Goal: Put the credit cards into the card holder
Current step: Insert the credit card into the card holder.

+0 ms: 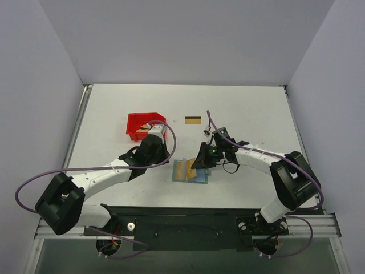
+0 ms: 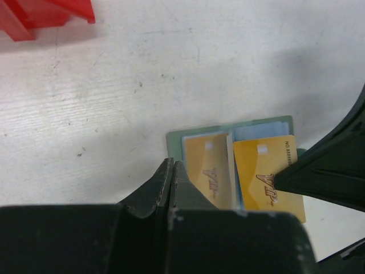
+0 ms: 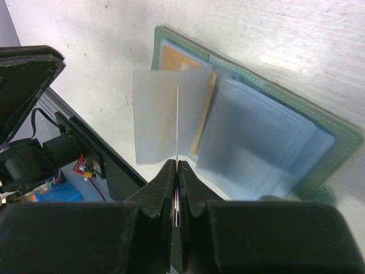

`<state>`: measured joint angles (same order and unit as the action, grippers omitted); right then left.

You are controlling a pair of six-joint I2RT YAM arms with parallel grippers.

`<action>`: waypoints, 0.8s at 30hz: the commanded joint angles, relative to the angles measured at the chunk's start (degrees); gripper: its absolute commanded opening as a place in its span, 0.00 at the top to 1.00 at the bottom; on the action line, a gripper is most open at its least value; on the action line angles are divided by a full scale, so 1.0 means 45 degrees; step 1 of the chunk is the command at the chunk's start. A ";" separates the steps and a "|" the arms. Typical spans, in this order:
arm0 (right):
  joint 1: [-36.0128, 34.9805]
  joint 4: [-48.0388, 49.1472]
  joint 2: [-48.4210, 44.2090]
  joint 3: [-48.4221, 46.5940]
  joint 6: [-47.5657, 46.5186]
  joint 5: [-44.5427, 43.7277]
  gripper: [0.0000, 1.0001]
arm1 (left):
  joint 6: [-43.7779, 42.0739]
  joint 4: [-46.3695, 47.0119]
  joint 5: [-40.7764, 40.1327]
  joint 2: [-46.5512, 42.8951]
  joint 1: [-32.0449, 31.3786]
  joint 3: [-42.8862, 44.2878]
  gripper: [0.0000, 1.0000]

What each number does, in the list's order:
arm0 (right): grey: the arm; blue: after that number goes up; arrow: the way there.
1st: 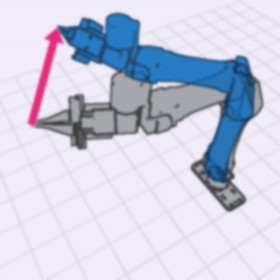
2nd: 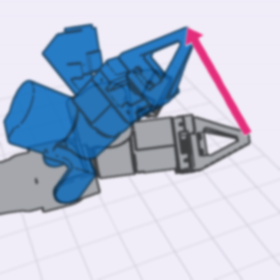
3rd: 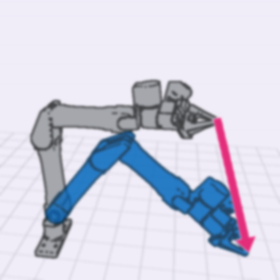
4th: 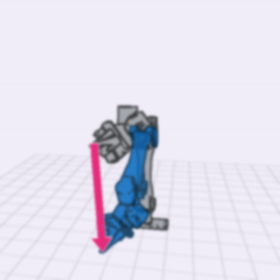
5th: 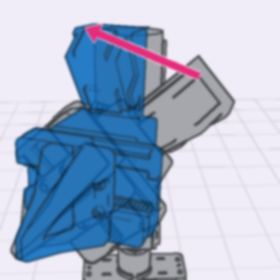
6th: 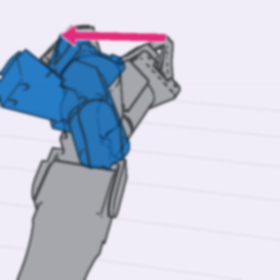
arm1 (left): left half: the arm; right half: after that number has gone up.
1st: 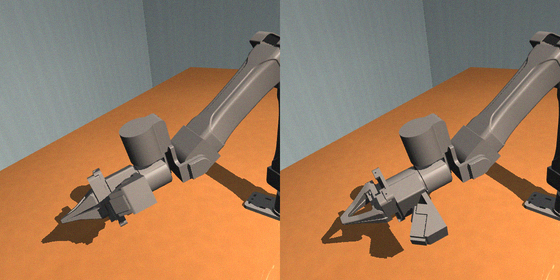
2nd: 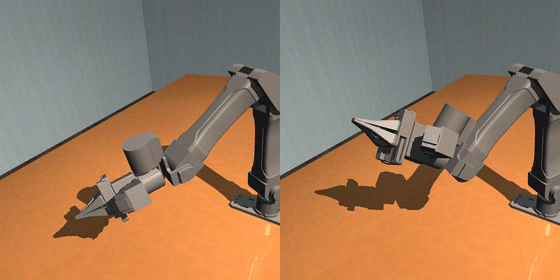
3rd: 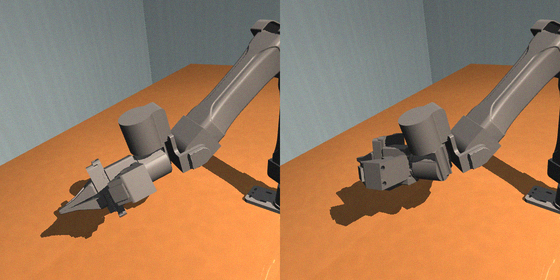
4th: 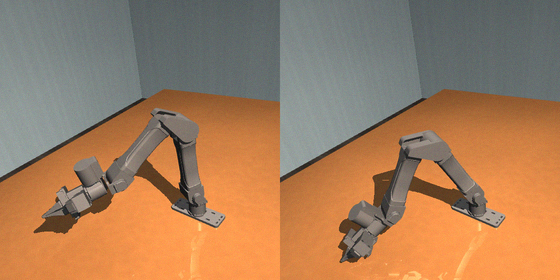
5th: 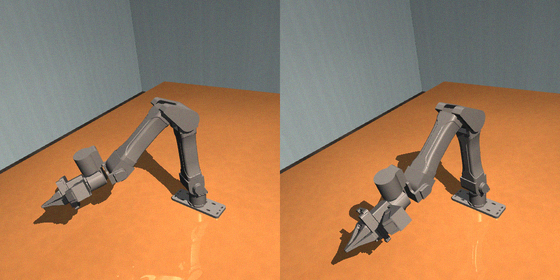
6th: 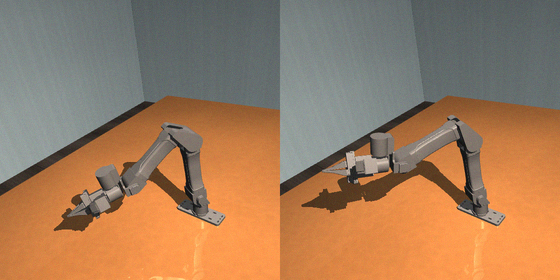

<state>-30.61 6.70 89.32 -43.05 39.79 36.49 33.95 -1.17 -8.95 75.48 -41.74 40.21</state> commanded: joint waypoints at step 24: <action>-0.0405 -0.0083 0.1616 -0.1196 0.0884 -0.1275 1.00 | 0.1184 0.0943 0.0680 0.2816 -0.1700 -0.1024 1.00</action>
<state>-32.67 6.35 97.08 -47.81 43.51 30.87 36.82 2.74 -7.29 86.96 -46.72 36.71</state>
